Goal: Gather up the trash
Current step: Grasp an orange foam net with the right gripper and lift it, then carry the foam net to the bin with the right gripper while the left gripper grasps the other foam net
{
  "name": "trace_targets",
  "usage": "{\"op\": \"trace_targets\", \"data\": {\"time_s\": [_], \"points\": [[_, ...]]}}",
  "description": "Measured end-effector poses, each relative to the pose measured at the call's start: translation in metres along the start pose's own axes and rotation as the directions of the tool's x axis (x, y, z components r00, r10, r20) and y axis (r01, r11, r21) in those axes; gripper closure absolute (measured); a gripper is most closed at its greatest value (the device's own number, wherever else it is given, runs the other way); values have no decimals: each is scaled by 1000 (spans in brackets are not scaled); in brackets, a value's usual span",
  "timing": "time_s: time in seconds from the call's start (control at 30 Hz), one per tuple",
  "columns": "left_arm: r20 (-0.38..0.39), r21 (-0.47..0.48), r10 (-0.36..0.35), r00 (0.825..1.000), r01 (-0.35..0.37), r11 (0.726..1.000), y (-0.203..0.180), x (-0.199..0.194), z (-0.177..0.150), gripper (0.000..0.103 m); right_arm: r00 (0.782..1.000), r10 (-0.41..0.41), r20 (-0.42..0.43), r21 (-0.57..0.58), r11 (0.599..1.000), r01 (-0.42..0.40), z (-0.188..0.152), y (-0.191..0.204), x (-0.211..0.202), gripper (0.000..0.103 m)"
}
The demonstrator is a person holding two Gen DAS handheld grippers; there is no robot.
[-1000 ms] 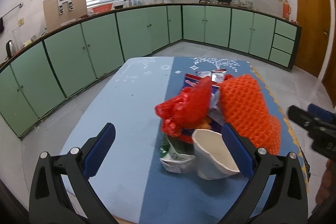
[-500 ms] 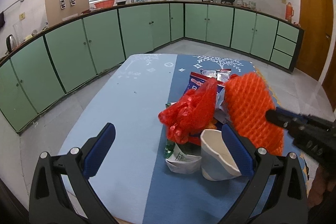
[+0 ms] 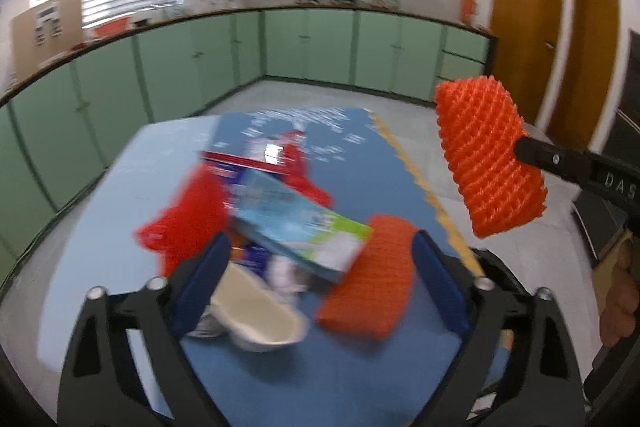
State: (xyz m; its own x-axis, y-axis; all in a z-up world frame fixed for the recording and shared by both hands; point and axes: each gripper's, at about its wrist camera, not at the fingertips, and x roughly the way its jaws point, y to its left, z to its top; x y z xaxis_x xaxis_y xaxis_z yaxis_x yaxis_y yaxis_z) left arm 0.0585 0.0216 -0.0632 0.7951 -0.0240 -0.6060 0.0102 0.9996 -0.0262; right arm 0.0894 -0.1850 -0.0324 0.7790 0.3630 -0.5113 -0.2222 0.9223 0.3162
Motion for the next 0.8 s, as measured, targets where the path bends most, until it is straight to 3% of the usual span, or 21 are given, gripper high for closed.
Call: {"op": "trace_targets", "data": {"time_s": [0.13, 0.3, 0.57, 0.8], "points": [[-85, 26, -67, 994, 70, 997, -26, 27, -11, 34, 997, -72, -4, 37, 997, 72, -6, -25, -8, 86], [-178, 5, -78, 981, 80, 997, -35, 56, -23, 40, 994, -113, -9, 36, 993, 113, -17, -36, -12, 86], [-202, 59, -40, 979, 53, 997, -46, 67, -28, 44, 994, -104, -19, 43, 994, 105, -26, -34, -9, 86], [-177, 75, -53, 983, 67, 995, -51, 57, -24, 48, 993, -118, -25, 50, 992, 119, -27, -38, -13, 86]]}}
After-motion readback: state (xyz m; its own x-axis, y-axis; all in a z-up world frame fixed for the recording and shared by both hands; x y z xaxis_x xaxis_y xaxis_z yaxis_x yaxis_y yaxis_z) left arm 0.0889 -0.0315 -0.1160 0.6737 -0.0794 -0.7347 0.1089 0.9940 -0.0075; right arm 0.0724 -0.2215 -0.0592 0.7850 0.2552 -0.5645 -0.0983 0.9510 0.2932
